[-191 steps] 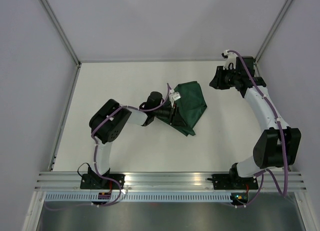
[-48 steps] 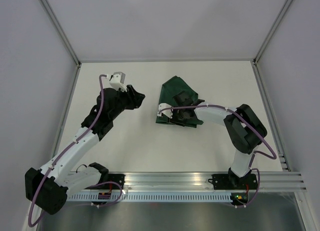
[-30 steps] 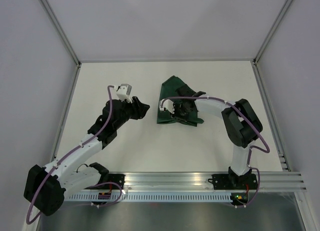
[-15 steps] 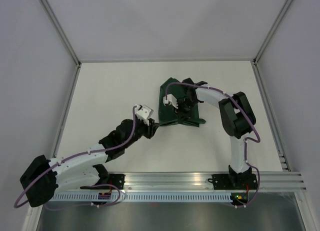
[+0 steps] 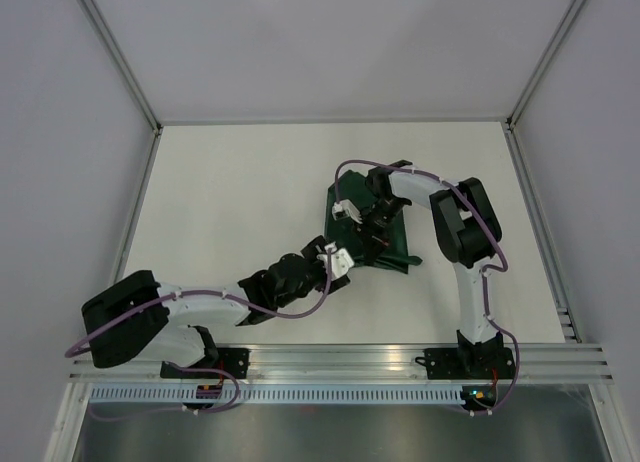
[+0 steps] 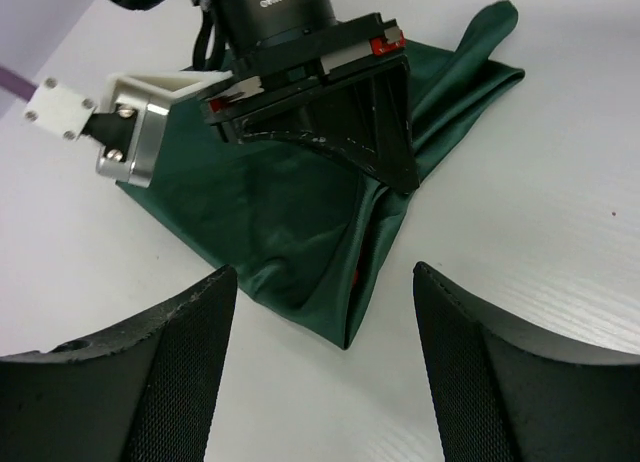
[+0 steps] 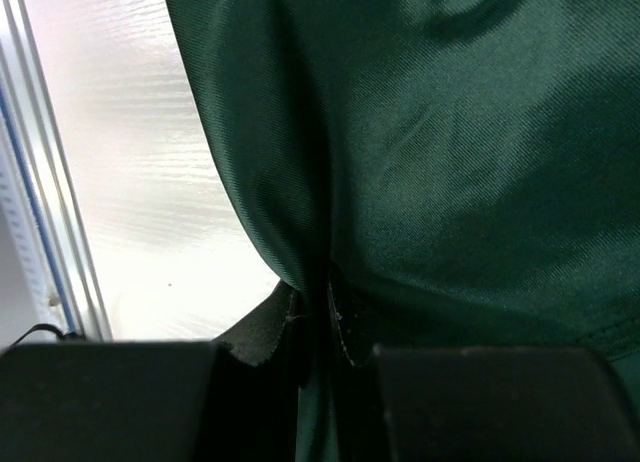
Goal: Fold the napkin, place the utensils inside, and roll it up
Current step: Roll the napkin with the utensil
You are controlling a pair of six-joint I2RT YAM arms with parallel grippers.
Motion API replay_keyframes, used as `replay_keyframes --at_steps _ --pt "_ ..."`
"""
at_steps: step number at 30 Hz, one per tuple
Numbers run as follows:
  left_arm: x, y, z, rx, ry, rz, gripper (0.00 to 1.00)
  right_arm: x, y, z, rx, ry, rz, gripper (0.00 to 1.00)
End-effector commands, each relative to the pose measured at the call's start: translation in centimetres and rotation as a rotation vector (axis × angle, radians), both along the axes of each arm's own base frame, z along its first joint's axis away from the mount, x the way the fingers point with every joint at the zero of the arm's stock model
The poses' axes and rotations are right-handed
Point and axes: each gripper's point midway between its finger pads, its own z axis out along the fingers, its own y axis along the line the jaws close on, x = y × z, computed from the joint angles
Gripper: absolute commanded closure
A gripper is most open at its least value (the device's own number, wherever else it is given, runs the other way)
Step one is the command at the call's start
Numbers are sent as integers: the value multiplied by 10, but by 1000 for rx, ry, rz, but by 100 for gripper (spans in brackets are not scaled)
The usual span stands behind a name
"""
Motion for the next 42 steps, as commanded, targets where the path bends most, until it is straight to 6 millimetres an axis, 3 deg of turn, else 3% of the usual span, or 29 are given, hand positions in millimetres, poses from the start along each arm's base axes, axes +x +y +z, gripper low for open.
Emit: replay_keyframes --at_steps 1,12,17,24,34,42 --pt "4 -27 22 11 -142 -102 24 -7 -20 -33 -90 29 64 89" --pt "-12 -69 -29 181 -165 -227 24 -7 -24 -42 -114 61 56 90" --pt "-12 -80 -39 254 -196 -254 24 -4 -23 -44 -114 64 51 90" --pt "-5 -80 -66 361 -199 -259 25 -4 -23 -44 -115 68 49 91" --pt "17 -63 -83 406 -110 -221 27 -6 -26 -47 -121 85 56 91" --pt "11 -65 -104 472 -14 -266 35 -4 -26 -49 -122 92 54 91"
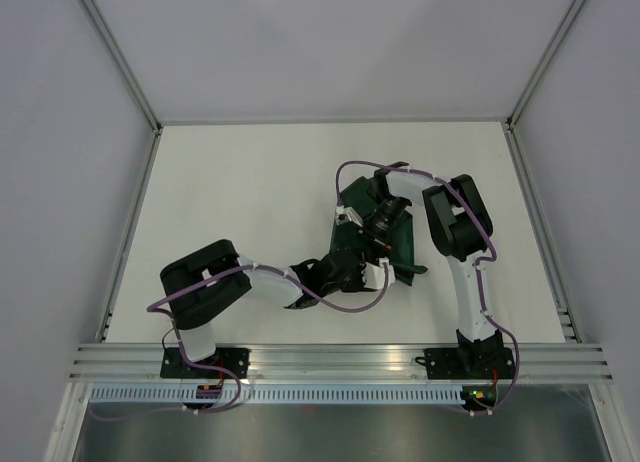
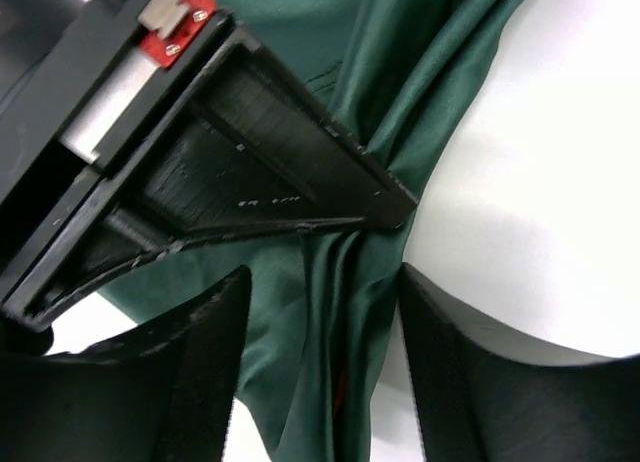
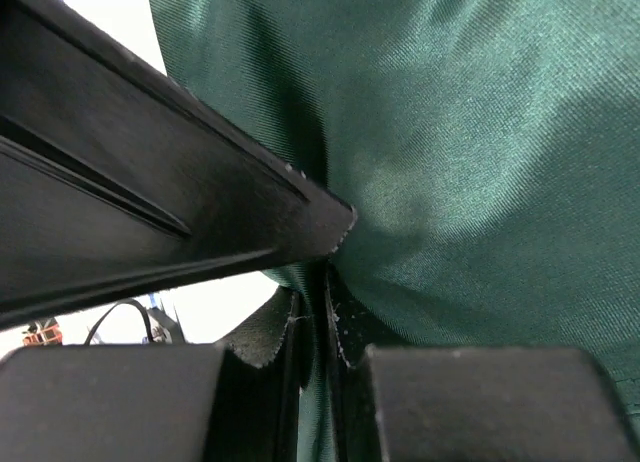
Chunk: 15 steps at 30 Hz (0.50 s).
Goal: Fold the napkin, place the utensils inside, and roll it up
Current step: Roll the napkin with the utensil
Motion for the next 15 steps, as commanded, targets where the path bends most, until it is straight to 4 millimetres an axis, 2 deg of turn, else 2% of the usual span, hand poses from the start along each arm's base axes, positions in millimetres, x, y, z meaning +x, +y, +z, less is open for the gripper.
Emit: replay_keyframes --at_steps 1,14,15 --pt "-9 -1 -19 70 71 -39 37 22 -15 -47 -48 -129 97 91" --pt "-11 0 -37 136 235 -1 83 23 -14 -47 -44 -126 90 91" --pt "-12 4 -39 151 255 4 94 22 -14 -46 -44 -124 89 91"
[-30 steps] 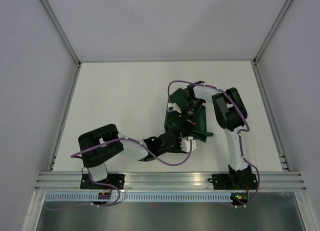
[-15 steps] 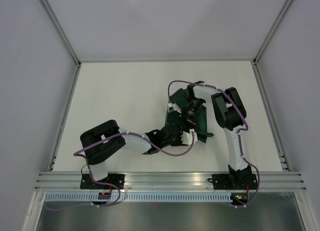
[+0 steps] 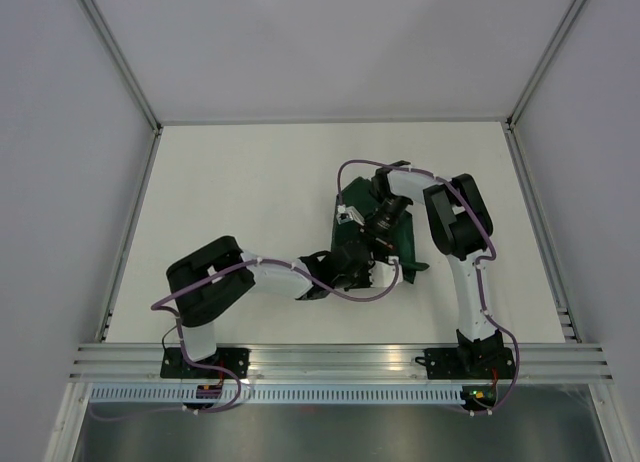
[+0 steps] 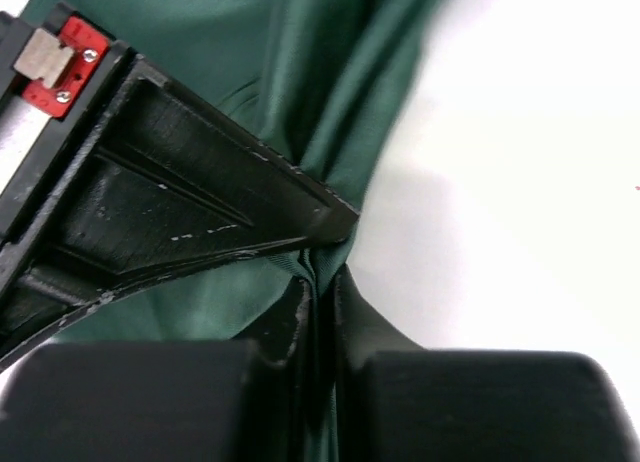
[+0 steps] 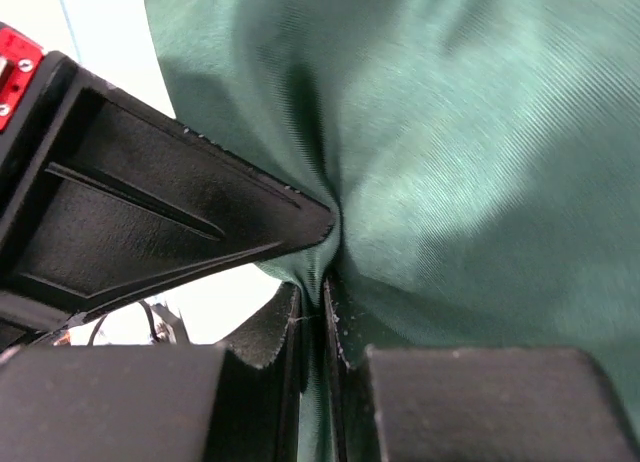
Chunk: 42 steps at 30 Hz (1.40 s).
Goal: Fold the napkin, place the utensils inside, and roll it up
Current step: Roll the napkin with the utensil
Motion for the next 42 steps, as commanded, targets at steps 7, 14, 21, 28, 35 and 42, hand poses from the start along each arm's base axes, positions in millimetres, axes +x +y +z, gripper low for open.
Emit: replay_keyframes --at_steps 7,14,21,28,35,42 --pt "-2 15 -19 40 227 57 98 24 -8 -37 -11 -171 78 82" --pt "-6 16 -15 -23 345 62 98 30 1 -6 52 -247 13 53" --pt "-9 20 -19 -70 428 78 98 44 -2 34 134 -350 -102 40" --pt "-13 25 -25 -114 533 92 98 63 -20 68 207 -499 -219 37" --pt "-22 25 -21 -219 735 100 98 74 -41 82 268 -630 -296 37" --pt "-24 29 -26 -301 933 118 98 63 -48 85 311 -819 -267 35"
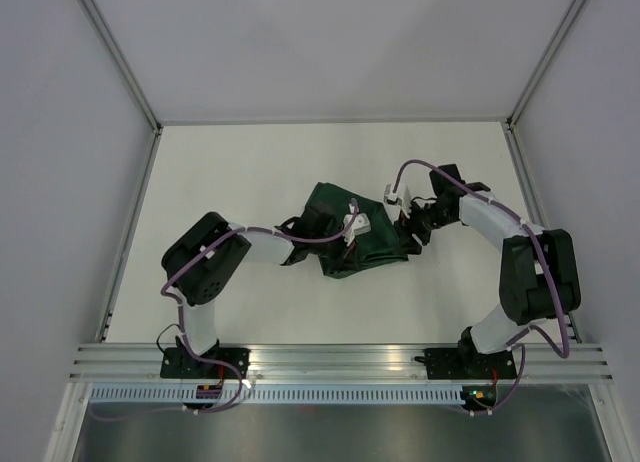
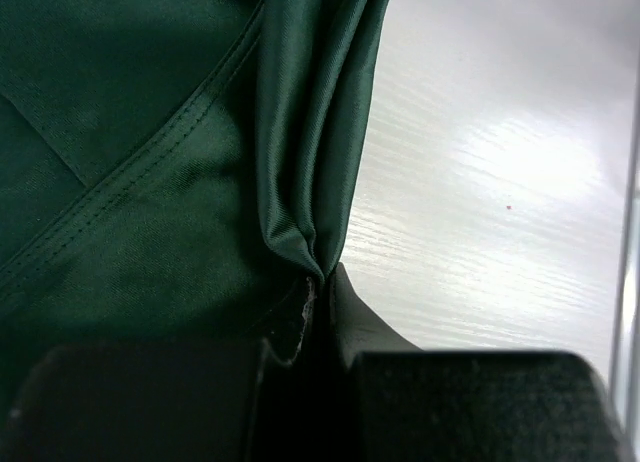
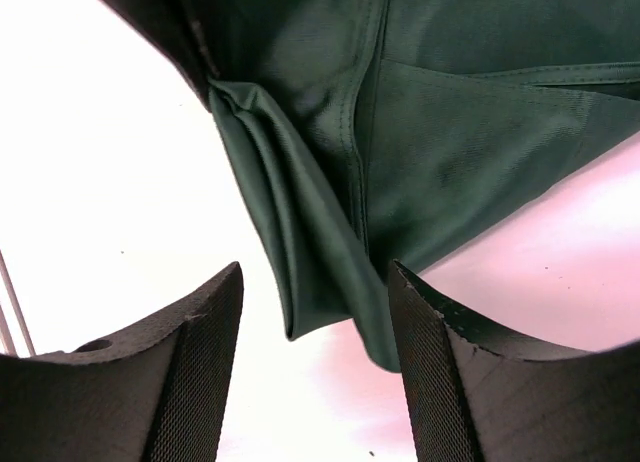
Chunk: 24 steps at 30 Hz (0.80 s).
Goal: Fold the napkin, place the utensils inside, and roll it up
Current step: Roll the napkin with the utensil
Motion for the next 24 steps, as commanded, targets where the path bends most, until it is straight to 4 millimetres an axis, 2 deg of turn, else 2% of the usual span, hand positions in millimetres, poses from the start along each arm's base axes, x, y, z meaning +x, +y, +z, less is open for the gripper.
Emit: replay_keyframes --at_steps 1,2,3,4,5,6,10,11,13,14,16,20,24 --pt "-35 13 -27 2 304 -14 98 15 10 25 71 -231 53 34" --pt "-34 13 -26 -12 325 -14 98 13 8 21 66 -253 54 34" --pt "-31 14 -26 -25 346 -9 98 12 8 28 64 -296 57 34" --pt "-36 15 -26 -39 396 -22 98 16 9 30 64 -341 57 34" --pt "-36 15 -27 -47 414 -25 98 9 7 23 55 -344 56 34" --pt "-34 17 -26 -56 431 -23 98 10 5 28 33 -391 51 34" --pt "-37 18 -26 -85 517 -46 98 -5 20 21 -27 -489 109 33" --pt "-38 19 -29 -84 546 -46 98 -10 23 13 -42 -504 125 33" --pt "-39 18 -27 -94 585 -57 98 -17 36 16 -49 -575 164 33" --pt "-39 19 -28 -94 599 -58 98 -26 38 7 -57 -574 181 33" --pt "-40 20 -29 -96 630 -66 98 -33 45 8 -68 -622 211 33" --pt "-40 21 -35 -86 681 -66 98 -47 56 -1 -89 -646 274 33" --pt "-38 20 -38 -80 711 -69 98 -65 66 -17 -130 -641 362 34"
